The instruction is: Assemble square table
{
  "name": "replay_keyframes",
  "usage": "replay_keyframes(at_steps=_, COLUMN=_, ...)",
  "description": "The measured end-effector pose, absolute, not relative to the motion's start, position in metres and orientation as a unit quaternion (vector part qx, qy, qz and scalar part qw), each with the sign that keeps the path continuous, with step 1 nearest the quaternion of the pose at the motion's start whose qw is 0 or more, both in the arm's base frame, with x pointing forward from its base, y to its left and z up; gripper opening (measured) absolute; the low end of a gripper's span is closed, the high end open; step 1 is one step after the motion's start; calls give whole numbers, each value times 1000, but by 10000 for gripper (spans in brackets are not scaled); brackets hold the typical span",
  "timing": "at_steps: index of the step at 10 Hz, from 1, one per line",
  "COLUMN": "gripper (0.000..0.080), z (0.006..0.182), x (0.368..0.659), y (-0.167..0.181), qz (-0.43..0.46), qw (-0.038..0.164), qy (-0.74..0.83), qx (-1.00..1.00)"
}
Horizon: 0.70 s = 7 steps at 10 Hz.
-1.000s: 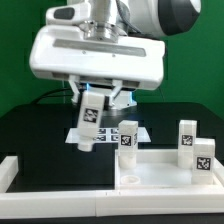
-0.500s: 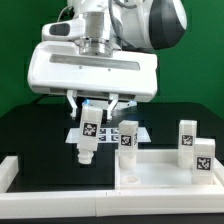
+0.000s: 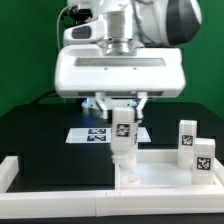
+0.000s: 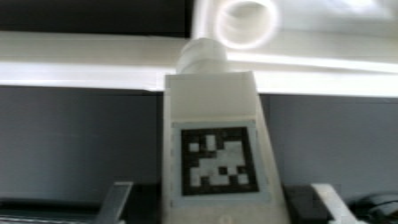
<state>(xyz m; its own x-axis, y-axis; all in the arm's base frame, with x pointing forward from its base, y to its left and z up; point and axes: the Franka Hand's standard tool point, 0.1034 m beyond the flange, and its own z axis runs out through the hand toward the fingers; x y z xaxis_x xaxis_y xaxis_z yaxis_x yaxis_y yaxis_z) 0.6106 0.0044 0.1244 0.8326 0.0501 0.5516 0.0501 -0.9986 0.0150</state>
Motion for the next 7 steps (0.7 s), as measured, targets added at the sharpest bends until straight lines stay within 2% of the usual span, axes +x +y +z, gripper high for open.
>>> replay_keyframes(at_steps=5, gripper=291, z=117, x=607, y=-4, qz=-275, qw=0, qy=-31, qx=-961)
replay_keyframes(at_steps=7, gripper=291, z=111, x=606, y=-22, qz=-245, qw=25, qy=-25, qx=-969)
